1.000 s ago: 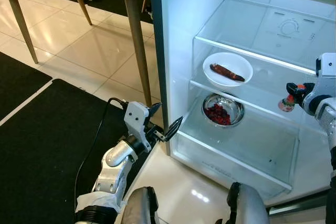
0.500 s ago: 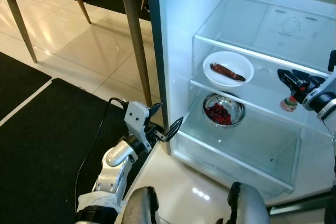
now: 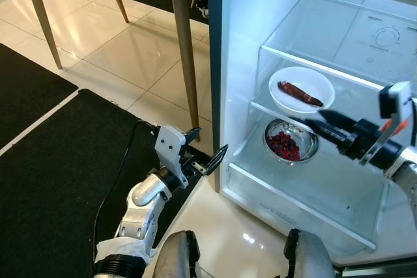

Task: Restocking fridge

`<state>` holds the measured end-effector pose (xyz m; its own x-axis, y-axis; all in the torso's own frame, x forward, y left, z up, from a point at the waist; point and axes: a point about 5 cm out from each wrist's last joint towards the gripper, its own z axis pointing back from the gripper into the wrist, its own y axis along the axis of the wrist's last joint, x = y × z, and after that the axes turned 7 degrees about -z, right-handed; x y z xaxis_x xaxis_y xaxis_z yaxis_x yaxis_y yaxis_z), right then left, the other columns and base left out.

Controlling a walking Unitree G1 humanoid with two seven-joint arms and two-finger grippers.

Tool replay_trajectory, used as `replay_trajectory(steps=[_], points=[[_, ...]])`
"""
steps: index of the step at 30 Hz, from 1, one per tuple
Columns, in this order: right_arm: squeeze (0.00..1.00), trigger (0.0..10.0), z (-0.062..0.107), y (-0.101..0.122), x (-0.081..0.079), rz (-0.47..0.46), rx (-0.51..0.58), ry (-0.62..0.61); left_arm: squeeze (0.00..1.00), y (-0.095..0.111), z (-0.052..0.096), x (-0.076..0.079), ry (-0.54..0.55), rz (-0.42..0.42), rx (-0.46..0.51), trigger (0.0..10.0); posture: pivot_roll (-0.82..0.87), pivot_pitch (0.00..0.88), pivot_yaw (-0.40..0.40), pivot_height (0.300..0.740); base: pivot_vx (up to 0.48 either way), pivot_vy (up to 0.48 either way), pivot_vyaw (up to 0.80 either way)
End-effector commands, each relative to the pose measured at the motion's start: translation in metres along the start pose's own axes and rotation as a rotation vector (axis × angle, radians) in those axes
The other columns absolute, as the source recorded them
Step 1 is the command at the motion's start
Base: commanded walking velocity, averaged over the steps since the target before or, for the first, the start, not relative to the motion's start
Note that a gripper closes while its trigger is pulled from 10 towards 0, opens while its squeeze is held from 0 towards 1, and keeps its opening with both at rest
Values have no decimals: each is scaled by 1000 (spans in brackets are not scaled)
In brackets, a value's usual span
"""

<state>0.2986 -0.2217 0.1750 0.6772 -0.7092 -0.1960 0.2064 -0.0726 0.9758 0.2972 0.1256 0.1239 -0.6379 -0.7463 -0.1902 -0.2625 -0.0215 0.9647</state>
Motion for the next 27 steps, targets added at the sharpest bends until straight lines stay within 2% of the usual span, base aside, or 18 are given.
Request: replay_trajectory(steps=[1, 3, 4, 5, 6, 7, 9, 10, 16, 20, 26, 27], points=[[0, 10000, 0, -23, -2, -21, -104, -17, 0, -6, 2, 4, -16, 14, -17, 10000, -57, 192, 47, 536, 0, 0, 0], [0, 10000, -2, -28, -2, -29, -122, -23, 0, -6, 1, 4, -16, 14, -16, 10000, -57, 192, 47, 536, 0, 0, 0], [0, 9765, -4, -36, 2, -32, -151, -67, 0, -6, 1, 4, -17, 14, -16, 10000, -55, 192, 48, 536, 0, 0, 0], [0, 8510, -4, -40, 7, -37, -160, -116, 0, -6, 2, 4, -18, 14, -16, 10000, -55, 192, 49, 536, 0, 0, 0], [0, 6118, -6, -46, 16, -53, -168, -201, 0, -6, 2, 4, -19, 13, -16, 10000, -55, 192, 49, 536, 0, 0, 0], [0, 1451, -7, -48, 17, -59, -159, -228, 0, -5, 1, 4, -18, 12, -15, 10000, -56, 191, 46, 536, 0, 0, 0], [0, 1451, -8, -48, 17, -60, -154, -231, 0, -5, 1, 4, -18, 12, -15, 10000, -56, 191, 46, 536, 0, 0, 0], [0, 0, -11, -49, 16, -71, -129, -233, 0, -5, 1, 4, -18, 12, -15, 10000, -56, 191, 46, 536, 0, 0, 0], [0, 0, -28, -49, 9, -123, -2, -261, 0, -6, 0, 6, -23, 14, -12, 10000, -56, 191, 46, 536, 0, 0, 0], [0, 0, -41, -42, 16, -167, 104, -369, 0, -5, -1, 7, -26, 15, -9, 10000, -59, 185, 45, 536, 0, 0, 0], [0, 0, -54, -33, 22, -157, 188, -476, 0, -5, -1, 8, -29, 16, -7, 10000, -57, 184, 42, 536, 0, 0, 0], [0, 3882, -56, -32, 23, -152, 195, -496, 0, -5, -1, 8, -30, 16, -7, 10000, -55, 183, 43, 536, 0, 0, 0]])
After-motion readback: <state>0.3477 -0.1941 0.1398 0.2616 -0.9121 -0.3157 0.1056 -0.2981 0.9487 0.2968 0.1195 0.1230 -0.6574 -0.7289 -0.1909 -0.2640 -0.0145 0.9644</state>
